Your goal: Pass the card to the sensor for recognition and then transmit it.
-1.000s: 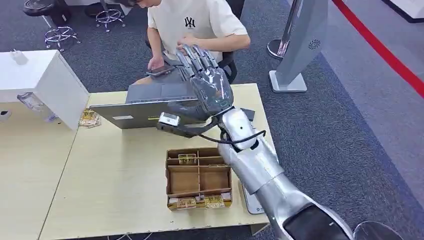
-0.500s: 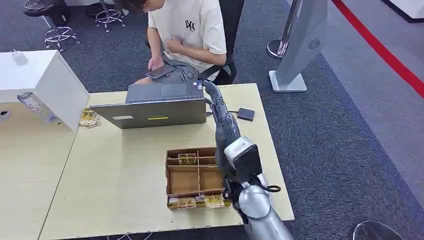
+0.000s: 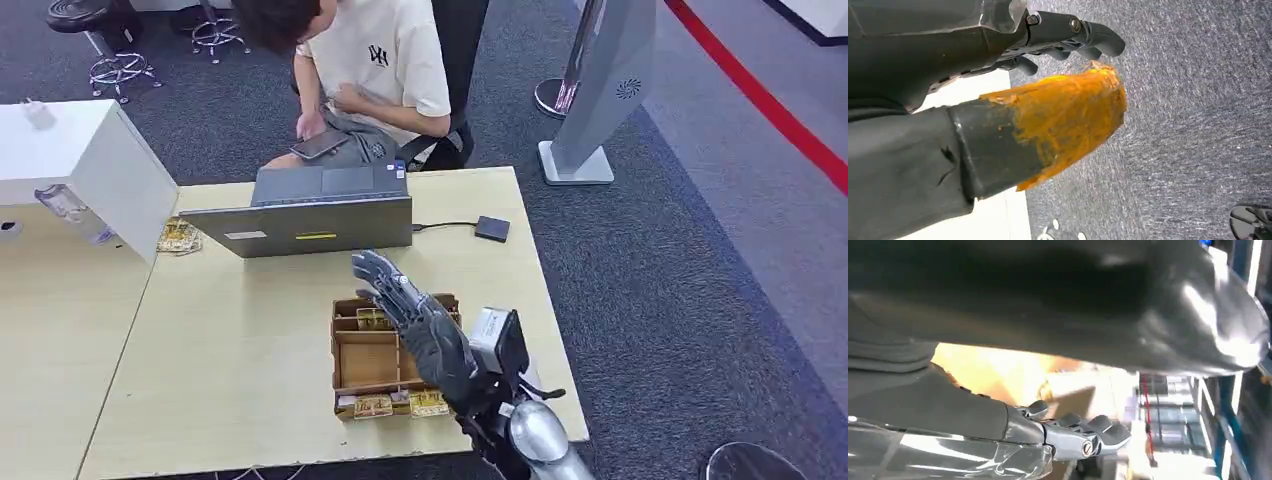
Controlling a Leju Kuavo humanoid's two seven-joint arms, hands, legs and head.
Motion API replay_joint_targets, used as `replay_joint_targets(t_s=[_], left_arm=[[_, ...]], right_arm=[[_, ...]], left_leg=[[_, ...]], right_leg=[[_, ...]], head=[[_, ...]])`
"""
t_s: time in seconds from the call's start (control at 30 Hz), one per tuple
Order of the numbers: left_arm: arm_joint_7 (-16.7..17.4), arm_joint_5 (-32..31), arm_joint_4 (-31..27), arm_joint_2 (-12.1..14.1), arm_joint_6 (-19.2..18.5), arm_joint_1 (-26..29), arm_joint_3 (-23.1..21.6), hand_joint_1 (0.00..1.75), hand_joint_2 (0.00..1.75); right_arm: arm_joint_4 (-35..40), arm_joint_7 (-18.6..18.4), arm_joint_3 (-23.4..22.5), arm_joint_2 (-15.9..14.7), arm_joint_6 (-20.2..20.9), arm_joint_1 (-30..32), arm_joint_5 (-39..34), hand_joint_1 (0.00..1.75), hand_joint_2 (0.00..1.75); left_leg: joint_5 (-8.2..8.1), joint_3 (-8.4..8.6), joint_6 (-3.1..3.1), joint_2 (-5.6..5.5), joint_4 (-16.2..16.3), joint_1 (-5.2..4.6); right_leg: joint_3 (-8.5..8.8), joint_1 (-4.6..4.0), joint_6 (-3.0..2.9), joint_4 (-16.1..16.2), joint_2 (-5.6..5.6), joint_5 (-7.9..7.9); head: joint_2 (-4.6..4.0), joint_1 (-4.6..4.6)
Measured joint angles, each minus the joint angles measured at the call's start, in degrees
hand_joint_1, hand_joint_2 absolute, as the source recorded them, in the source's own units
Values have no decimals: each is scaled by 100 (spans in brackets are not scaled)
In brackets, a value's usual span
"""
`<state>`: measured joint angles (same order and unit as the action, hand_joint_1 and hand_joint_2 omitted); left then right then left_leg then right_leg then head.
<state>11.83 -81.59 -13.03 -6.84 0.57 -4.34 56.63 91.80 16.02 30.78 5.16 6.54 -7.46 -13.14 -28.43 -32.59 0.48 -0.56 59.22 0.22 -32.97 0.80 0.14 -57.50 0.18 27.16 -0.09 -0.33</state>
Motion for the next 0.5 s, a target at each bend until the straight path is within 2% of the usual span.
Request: replay_joint_targets(t_s=[0.2,0.33,0.37,0.5], left_arm=[[0,-31,0,2,-22,-6,9,0,0],[4,-70,0,2,-52,-9,9,0,0],[9,-70,0,2,-52,-9,9,0,0],[15,-59,0,2,-50,-9,9,0,0]], right_arm=[[-210,284,295,-280,1038,-7,-220,0,0],[-340,426,432,-375,1086,-8,139,0,0],[-358,450,450,-389,1048,-7,226,0,175],[-393,571,531,-424,687,12,793,0,175]], left_leg=[[0,0,0,0,0,0],[0,1,0,0,0,0],[0,1,0,1,0,0],[0,1,0,1,0,0]], right_leg=[[0,0,0,0,0,0],[0,0,0,0,0,0],[0,0,0,0,0,0],[0,0,0,0,0,0]], head=[[0,0],[0,0],[0,0],[0,0]])
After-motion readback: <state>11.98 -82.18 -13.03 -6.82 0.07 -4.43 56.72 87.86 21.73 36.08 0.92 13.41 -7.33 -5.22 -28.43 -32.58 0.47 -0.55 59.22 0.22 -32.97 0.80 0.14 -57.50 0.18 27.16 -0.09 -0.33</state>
